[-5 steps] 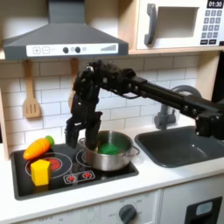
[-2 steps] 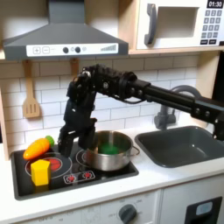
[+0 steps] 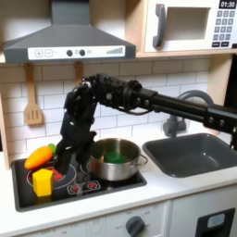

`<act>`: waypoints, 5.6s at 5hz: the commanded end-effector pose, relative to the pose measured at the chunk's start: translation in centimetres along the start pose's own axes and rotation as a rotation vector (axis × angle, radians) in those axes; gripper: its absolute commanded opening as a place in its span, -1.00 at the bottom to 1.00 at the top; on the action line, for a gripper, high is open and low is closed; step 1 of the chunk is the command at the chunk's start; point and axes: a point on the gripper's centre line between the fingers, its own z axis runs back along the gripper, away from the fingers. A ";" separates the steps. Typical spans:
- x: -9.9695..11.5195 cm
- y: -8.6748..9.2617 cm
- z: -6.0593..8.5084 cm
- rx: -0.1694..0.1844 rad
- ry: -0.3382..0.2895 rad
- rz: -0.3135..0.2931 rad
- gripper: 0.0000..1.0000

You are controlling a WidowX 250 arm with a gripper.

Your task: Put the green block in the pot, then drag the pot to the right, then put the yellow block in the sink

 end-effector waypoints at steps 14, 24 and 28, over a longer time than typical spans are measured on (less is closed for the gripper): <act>3.7 0.4 -4.6 0.052 -0.070 0.040 1.00; 4.0 -0.2 -6.0 0.052 -0.074 -0.008 -1.00; 4.0 -3.7 -1.6 -0.022 -0.173 -0.082 -1.00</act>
